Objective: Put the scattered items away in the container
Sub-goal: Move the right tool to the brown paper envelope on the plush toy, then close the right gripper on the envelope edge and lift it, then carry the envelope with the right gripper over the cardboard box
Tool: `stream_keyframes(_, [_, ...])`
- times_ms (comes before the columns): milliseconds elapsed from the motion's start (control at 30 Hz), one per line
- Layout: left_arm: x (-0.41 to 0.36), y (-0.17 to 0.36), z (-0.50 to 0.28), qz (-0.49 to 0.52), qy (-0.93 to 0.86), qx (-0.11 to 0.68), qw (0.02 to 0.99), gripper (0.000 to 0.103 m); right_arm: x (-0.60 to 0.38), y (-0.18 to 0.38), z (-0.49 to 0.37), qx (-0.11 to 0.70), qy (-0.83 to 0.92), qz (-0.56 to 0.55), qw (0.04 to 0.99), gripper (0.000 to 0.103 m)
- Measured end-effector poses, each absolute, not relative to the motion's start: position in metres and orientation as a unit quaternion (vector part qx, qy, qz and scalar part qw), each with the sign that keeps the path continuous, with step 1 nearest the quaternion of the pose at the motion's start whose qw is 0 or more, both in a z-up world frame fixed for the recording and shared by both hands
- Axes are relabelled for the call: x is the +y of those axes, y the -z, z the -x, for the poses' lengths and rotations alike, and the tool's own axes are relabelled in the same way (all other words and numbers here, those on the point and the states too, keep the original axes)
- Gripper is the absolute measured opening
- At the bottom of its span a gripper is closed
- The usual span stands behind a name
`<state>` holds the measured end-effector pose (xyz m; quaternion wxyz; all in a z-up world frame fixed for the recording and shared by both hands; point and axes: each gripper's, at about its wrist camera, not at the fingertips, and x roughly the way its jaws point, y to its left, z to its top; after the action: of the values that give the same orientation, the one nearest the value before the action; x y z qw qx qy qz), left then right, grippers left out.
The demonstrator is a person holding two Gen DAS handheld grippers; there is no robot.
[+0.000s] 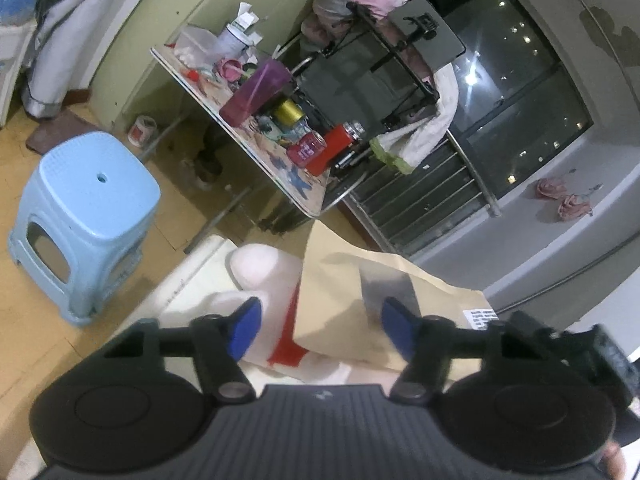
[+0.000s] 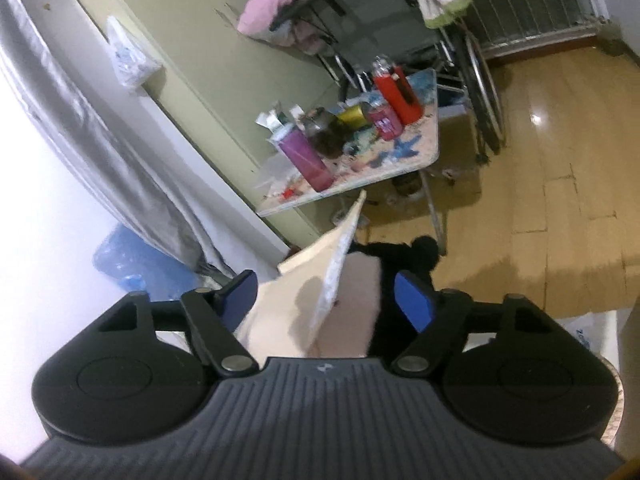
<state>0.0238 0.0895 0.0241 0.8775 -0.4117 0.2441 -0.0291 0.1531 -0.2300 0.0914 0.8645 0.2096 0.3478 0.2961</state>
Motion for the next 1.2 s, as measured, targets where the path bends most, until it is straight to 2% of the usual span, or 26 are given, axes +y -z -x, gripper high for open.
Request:
stream_keyframes(67, [0.089,-0.023,-0.025,0.417,0.038,0.244,0.875,0.054,-0.229,-0.088,-0.155,0.355,-0.284,-0.203,0.868,0.058])
stream_keyframes(233, [0.085,-0.022,-0.027,0.417,0.041,0.245,0.874,0.047,-0.234,-0.079,-0.157,0.370,-0.269,-0.218,0.862,0.049])
stream_keyframes(333, [0.089,-0.020,-0.026,0.431,0.037,0.246,0.867,0.035,-0.237,-0.077,-0.159,0.369,-0.269,-0.232,0.859,0.042])
stream_keyframes(400, [0.094,-0.016,-0.024,0.447,0.040,0.244,0.860,0.025,-0.238,-0.076,-0.159,0.368,-0.276,-0.242,0.854,0.032])
stream_keyframes(467, [0.098,-0.014,-0.023,0.458,0.044,0.244,0.854,0.021,-0.237,-0.076,-0.159,0.367,-0.284,-0.247,0.851,0.018])
stream_keyframes(567, [0.097,-0.017,-0.020,0.446,0.047,0.240,0.861,0.016,-0.234,-0.078,-0.155,0.363,-0.291,-0.242,0.852,0.006])
stream_keyframes(667, [0.093,-0.020,-0.018,0.443,0.057,0.236,0.863,0.004,-0.232,-0.082,-0.149,0.351,-0.295,-0.230,0.858,0.001])
stream_keyframes(1033, [0.059,-0.069,-0.005,0.333,0.033,0.250,0.908,0.001,-0.237,-0.100,-0.125,0.328,-0.304,-0.204,0.871,0.001])
stream_keyframes(1200, [0.048,-0.088,0.007,0.314,0.032,0.247,0.916,0.001,-0.245,-0.116,-0.110,0.311,-0.307,-0.196,0.878,0.001])
